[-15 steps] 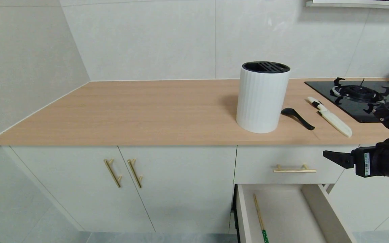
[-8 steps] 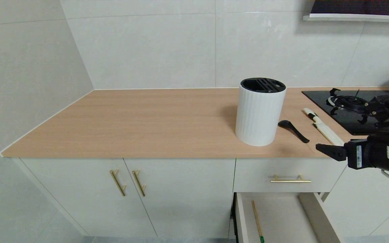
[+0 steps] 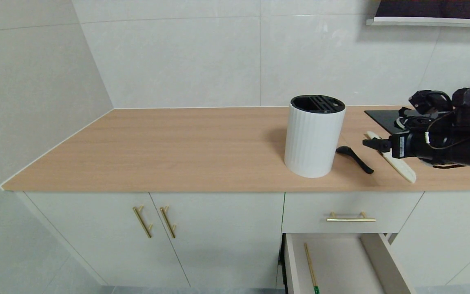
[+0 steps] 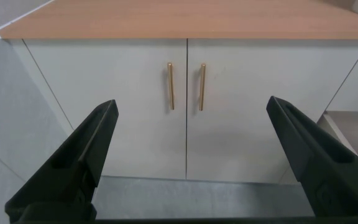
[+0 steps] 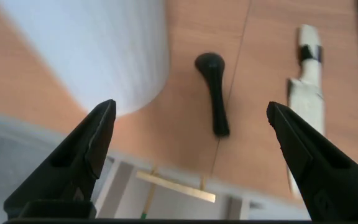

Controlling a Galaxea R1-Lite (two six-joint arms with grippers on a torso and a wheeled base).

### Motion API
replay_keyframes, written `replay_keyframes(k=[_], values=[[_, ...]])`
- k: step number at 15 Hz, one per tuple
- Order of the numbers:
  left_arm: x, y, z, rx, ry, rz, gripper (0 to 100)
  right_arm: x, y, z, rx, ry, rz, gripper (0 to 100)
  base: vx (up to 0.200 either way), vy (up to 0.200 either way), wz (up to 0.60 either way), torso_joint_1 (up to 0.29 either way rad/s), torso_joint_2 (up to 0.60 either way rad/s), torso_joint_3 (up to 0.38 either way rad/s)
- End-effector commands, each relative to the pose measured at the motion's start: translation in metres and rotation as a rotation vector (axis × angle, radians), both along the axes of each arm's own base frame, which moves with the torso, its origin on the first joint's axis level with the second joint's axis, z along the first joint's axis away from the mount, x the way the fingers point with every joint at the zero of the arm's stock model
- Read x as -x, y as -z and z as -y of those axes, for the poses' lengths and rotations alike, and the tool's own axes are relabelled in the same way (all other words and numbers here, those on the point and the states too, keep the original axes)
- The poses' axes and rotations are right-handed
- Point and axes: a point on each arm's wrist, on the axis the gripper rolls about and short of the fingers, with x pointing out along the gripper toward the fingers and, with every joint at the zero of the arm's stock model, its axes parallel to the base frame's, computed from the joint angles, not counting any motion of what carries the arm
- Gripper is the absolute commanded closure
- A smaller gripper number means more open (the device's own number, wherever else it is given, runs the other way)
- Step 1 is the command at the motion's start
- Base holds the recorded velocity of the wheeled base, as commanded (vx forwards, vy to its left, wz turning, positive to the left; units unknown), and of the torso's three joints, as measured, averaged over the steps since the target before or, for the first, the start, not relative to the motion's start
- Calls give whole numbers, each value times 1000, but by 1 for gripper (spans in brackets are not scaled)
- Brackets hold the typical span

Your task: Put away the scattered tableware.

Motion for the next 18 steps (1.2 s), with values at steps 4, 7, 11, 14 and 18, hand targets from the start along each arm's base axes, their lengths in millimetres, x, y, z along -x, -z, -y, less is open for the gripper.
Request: replay_keyframes(k=[4, 7, 11, 14, 18], values=[[0, 0, 0, 0, -1, 0, 0, -61, 61, 7, 35, -26, -103, 0, 0, 0, 0, 0, 0, 0], [0, 0, 0, 0, -1, 0, 0, -71, 77, 7, 35, -22, -130, 0, 0, 0, 0, 0, 0, 0], [0, 0, 0, 0, -1, 0, 0, -89, 89, 14, 9, 4, -137, 0, 0, 0, 0, 0, 0, 0], [0, 0, 0, 0, -1, 0, 0, -94, 94, 15, -5, 11, -137, 0, 0, 0, 0, 0, 0, 0], [0, 0, 0, 0, -1, 0, 0, -98, 101, 14, -5, 13, -120, 0, 0, 0, 0, 0, 0, 0]])
